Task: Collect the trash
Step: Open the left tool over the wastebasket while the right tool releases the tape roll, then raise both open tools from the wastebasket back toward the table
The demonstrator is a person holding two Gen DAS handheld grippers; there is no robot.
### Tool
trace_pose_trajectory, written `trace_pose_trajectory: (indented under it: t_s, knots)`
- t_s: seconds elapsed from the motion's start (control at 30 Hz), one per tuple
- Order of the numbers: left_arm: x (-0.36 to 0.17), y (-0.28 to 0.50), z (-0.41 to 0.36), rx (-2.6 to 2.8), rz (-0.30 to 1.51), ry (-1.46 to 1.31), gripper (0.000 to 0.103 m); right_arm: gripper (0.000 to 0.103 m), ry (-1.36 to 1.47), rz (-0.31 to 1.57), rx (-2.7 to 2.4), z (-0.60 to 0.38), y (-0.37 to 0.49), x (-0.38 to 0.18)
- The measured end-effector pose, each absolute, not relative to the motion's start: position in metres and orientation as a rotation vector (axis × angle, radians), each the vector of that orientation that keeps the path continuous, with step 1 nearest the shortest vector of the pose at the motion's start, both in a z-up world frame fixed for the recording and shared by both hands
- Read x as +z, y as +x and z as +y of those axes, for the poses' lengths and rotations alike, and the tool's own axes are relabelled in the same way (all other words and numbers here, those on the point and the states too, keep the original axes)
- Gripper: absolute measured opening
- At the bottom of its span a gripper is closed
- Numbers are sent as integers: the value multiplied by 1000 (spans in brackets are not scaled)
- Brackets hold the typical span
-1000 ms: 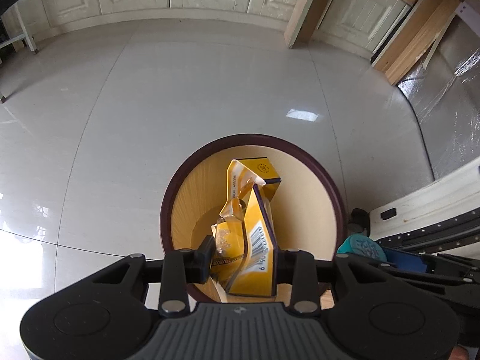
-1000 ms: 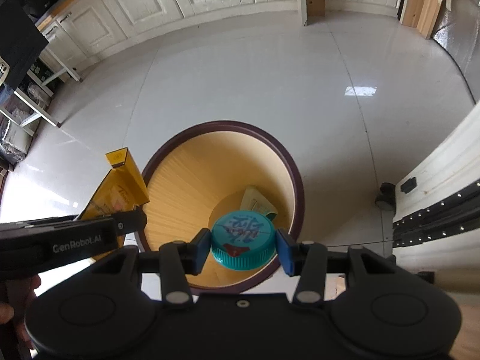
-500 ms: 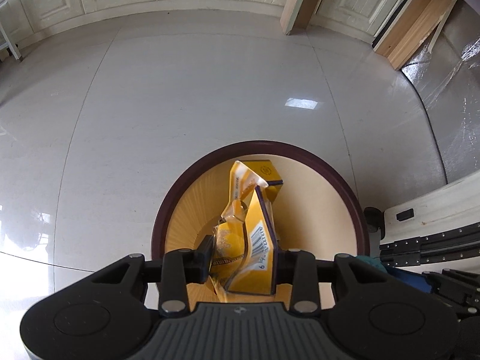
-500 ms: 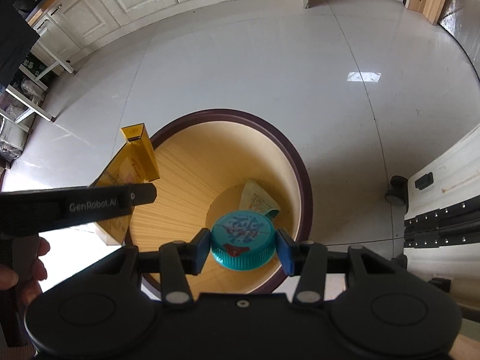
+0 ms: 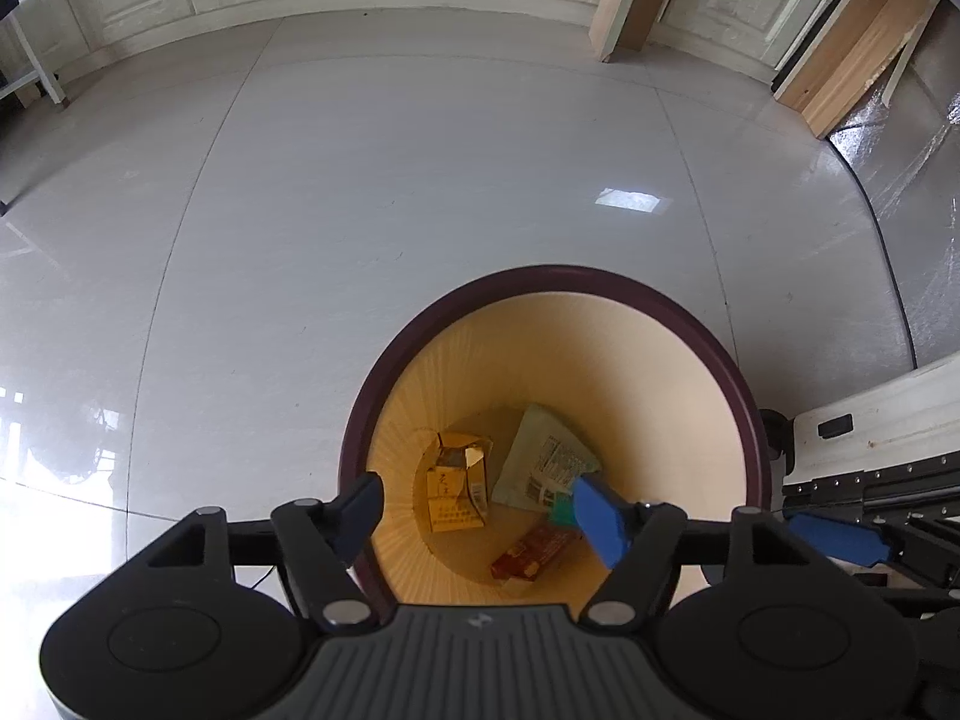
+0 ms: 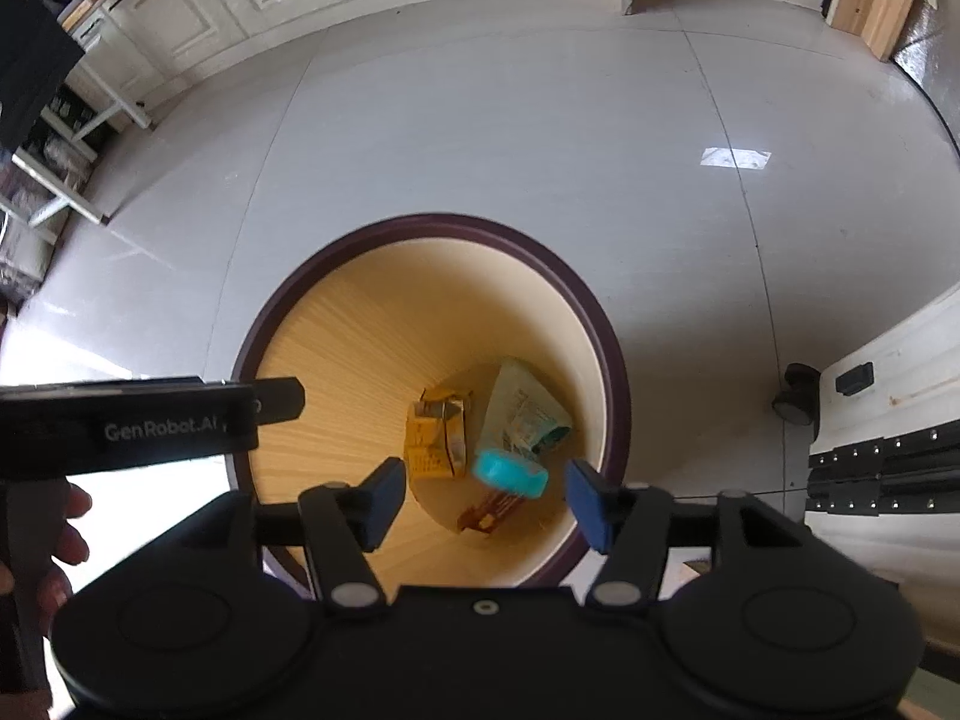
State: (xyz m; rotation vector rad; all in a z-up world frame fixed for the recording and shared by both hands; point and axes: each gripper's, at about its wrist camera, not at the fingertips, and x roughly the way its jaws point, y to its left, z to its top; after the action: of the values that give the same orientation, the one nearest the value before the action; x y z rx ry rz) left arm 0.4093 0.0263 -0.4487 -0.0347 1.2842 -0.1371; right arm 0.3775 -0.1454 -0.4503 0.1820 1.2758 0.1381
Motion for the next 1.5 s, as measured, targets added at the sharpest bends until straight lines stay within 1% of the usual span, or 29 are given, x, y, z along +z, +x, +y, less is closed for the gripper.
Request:
trace_pose_trajectory:
  t_s: [0.3,0.6,0.77,0.9,0.97,1.07,1.3,1.33,1.5]
  knots:
    - [-453,395,35,-115,1313,-46,80,66,94,1289,156,-141,369,-448]
    - [-445,383,48,-86,1324,-41,90,71,77,1278,136,-144,365,-439]
    - [-436,374,55,-69,1325,-41,96,79,63,1261,122,-143,361,-429]
    - [-428,363,62,-60,1332,-44,100,81,44,1254,92,-145,357,-421]
    - [-421,357,65,-52,1326,-47,102,85,34,1247,83,-146,353,-416]
    - [-412,348,69,-41,1316,-51,103,92,26,1232,73,-146,348,-406]
    - [-386,327,75,-33,1282,-71,103,100,11,1189,47,-149,333,-384]
    - [-382,324,75,-33,1277,-67,103,102,8,1183,45,-149,330,-381]
    - [-362,305,76,-24,1252,-48,103,103,3,1159,32,-150,316,-365]
